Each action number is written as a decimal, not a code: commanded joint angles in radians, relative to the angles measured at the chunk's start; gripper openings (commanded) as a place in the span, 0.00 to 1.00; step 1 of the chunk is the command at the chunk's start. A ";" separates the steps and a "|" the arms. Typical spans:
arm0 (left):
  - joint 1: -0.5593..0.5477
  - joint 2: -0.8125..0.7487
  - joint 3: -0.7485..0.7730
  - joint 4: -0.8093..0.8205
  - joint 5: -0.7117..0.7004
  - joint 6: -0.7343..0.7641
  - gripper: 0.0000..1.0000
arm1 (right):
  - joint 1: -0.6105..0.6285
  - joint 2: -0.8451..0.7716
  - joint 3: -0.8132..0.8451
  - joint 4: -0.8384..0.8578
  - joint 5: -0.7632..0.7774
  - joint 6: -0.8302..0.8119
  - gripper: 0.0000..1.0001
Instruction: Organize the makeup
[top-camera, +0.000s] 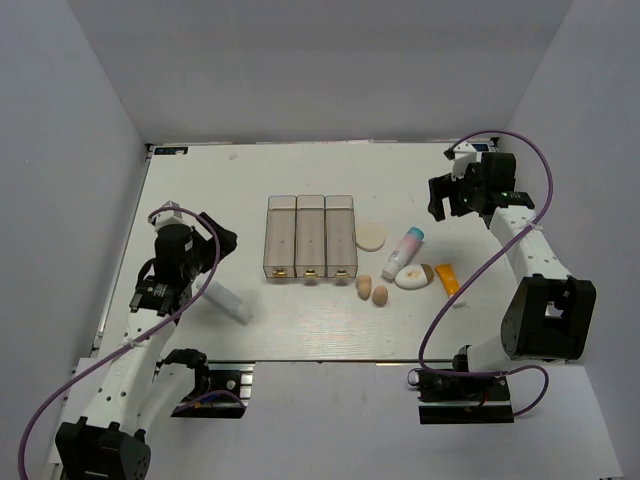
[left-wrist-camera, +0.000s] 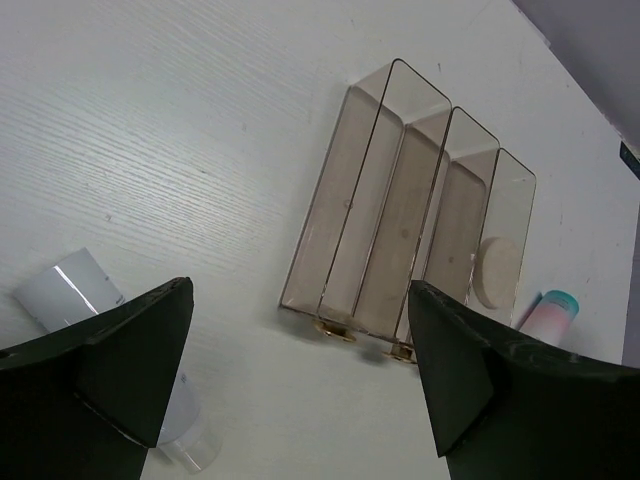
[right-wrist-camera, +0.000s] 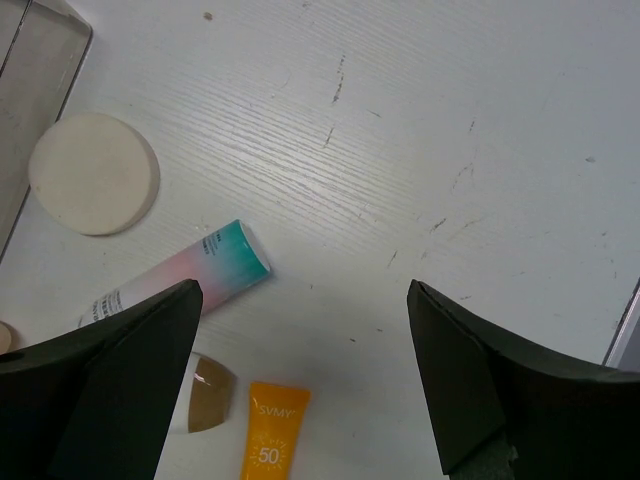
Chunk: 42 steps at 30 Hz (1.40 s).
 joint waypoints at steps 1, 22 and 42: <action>0.002 0.002 -0.005 -0.013 0.020 -0.020 0.98 | 0.000 -0.004 0.002 0.007 -0.033 -0.046 0.89; -0.010 0.259 0.152 -0.301 -0.128 -0.080 0.64 | 0.015 -0.018 -0.032 -0.082 -0.165 -0.186 0.29; -0.010 0.503 0.159 -0.537 -0.204 -0.373 0.81 | 0.017 0.022 -0.039 -0.050 -0.146 -0.121 0.68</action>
